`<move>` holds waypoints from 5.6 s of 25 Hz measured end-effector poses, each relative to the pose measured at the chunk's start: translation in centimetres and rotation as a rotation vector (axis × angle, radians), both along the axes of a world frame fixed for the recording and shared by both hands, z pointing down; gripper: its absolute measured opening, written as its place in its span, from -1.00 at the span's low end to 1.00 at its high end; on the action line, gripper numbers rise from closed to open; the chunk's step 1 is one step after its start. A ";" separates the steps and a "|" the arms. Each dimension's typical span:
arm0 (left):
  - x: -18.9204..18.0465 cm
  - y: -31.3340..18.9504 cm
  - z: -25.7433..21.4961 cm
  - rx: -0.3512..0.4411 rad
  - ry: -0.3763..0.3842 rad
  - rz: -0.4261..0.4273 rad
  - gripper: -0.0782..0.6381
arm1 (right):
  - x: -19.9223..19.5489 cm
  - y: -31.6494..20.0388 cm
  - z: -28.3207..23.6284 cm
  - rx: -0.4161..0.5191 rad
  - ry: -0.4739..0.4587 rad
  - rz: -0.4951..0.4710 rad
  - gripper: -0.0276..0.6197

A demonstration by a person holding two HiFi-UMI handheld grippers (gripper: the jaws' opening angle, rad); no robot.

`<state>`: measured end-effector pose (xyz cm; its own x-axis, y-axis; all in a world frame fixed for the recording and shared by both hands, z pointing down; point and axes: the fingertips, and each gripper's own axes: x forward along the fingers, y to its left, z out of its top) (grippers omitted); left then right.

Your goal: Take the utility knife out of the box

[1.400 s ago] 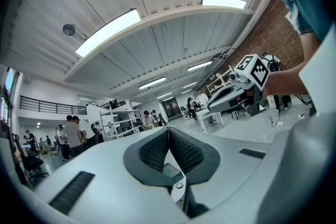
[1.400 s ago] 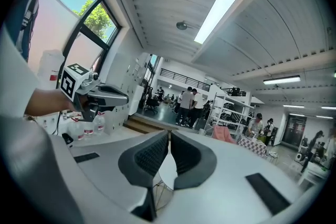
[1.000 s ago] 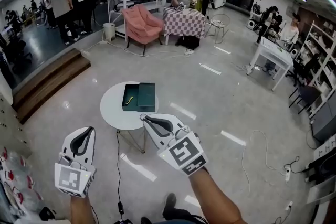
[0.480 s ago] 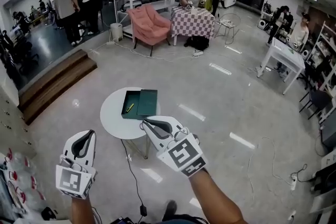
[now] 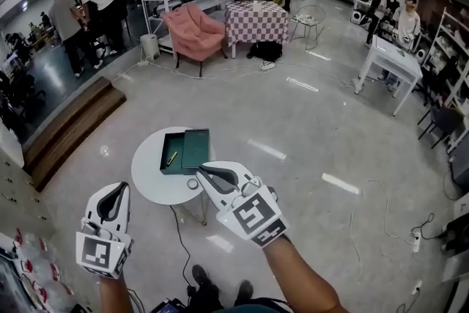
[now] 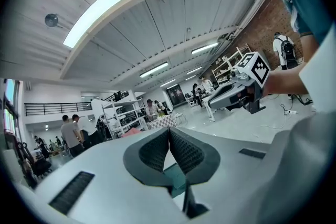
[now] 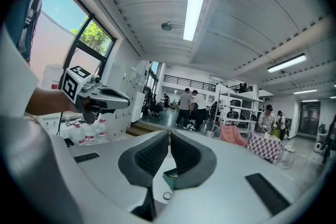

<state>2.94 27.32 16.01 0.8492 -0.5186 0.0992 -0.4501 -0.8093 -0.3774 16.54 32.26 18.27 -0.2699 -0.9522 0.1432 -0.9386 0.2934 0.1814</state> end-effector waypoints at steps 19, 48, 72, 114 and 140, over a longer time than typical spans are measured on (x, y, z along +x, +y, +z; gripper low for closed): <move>5.9 -24.4 1.2 -0.050 0.039 0.217 -0.73 | 3.1 -20.3 1.1 -0.064 0.035 0.210 -0.79; -3.3 -53.6 3.0 -0.107 0.117 0.244 -0.72 | -5.7 -49.3 0.8 -0.111 0.075 0.219 -0.79; -1.5 -72.9 15.9 -0.188 0.047 -0.158 -0.72 | 0.0 -76.4 14.7 -0.164 0.037 -0.213 -0.79; -3.5 -82.9 46.8 -0.446 -0.008 -0.309 -0.72 | -1.6 -87.7 55.6 -0.584 0.296 -0.578 -0.79; -7.8 -84.1 62.7 -0.566 0.027 -0.386 -0.72 | -5.3 -87.1 79.5 -0.787 0.758 -0.860 -0.56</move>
<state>-4.91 -56.77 78.69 0.6201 -0.6592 0.4253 -0.7493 -0.6583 0.0722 11.25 -54.79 97.75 -0.3401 -0.1301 0.9313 -0.1614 0.9838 0.0785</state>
